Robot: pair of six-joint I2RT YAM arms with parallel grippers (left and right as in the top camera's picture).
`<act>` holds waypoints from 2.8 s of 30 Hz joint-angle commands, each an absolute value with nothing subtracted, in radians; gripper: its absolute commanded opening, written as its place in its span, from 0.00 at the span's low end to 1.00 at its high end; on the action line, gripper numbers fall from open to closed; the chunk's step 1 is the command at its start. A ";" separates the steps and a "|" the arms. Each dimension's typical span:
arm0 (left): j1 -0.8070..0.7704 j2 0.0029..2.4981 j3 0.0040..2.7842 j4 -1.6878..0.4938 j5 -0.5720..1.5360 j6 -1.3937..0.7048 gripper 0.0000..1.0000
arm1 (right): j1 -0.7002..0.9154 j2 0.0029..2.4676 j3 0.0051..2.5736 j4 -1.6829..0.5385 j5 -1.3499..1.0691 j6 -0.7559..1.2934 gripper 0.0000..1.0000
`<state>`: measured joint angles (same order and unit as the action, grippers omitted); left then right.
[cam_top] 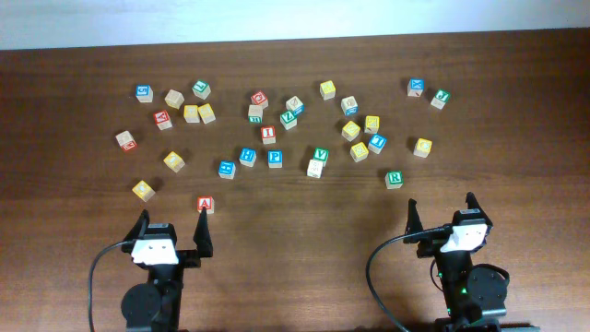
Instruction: Spell out ICRA
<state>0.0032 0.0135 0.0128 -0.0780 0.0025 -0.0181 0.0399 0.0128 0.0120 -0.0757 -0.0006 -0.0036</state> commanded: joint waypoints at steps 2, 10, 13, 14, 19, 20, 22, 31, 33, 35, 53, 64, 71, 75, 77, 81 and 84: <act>0.009 0.006 0.008 -0.083 0.003 0.001 0.99 | 0.046 0.006 0.006 -0.082 0.008 0.001 0.98; 0.009 0.006 0.008 -0.083 0.003 0.001 0.99 | 0.046 0.006 0.006 -0.082 0.008 0.001 0.98; 0.009 0.006 0.008 -0.083 0.003 0.001 0.99 | 0.046 0.006 0.006 -0.082 0.008 0.001 0.98; 0.009 0.006 0.008 -0.083 0.003 0.001 0.99 | 0.046 0.006 0.006 -0.082 0.008 0.001 0.98; 0.009 0.006 0.008 -0.083 0.003 0.001 0.99 | 0.046 0.006 0.006 -0.082 0.008 0.001 0.98; 0.009 0.006 0.008 -0.083 0.003 0.001 0.99 | 0.046 0.006 0.006 -0.082 0.008 0.001 0.98; 0.009 0.006 0.008 -0.083 0.003 0.001 0.99 | 0.046 0.006 0.006 -0.082 0.008 0.001 0.98; 0.009 0.006 0.008 -0.083 0.003 0.001 0.99 | 0.046 0.006 0.006 -0.082 0.008 0.001 0.98; 0.009 0.006 0.009 -0.056 0.005 0.001 0.99 | 0.046 0.006 0.006 -0.082 0.008 0.001 0.98; 0.009 0.006 0.009 -0.043 0.016 0.001 0.99 | 0.046 0.006 0.006 -0.082 0.008 0.001 0.98; 0.010 0.139 0.330 0.129 0.404 -0.123 0.99 | 0.046 0.006 0.006 -0.082 0.008 0.001 0.98; 0.009 0.919 1.018 -0.483 0.828 -0.109 0.99 | 0.046 0.006 0.006 -0.082 0.008 0.001 0.98; -0.144 1.246 1.387 -1.003 0.255 -0.142 0.99 | 0.046 0.006 0.006 -0.082 0.008 0.001 0.98; -0.276 1.375 1.421 -1.030 0.286 -0.142 0.99 | 0.046 0.006 0.006 -0.082 0.008 0.001 0.98; -0.307 1.408 1.421 -1.031 0.401 -0.142 0.99 | 0.046 0.006 0.006 -0.082 0.008 0.001 0.98; -0.390 1.491 1.421 -1.016 0.412 -0.223 0.99 | 0.046 0.006 0.006 -0.082 0.008 0.001 0.98; -0.456 1.570 1.421 -1.023 0.240 -0.389 0.99 | 0.046 0.006 0.006 -0.082 0.008 0.001 0.98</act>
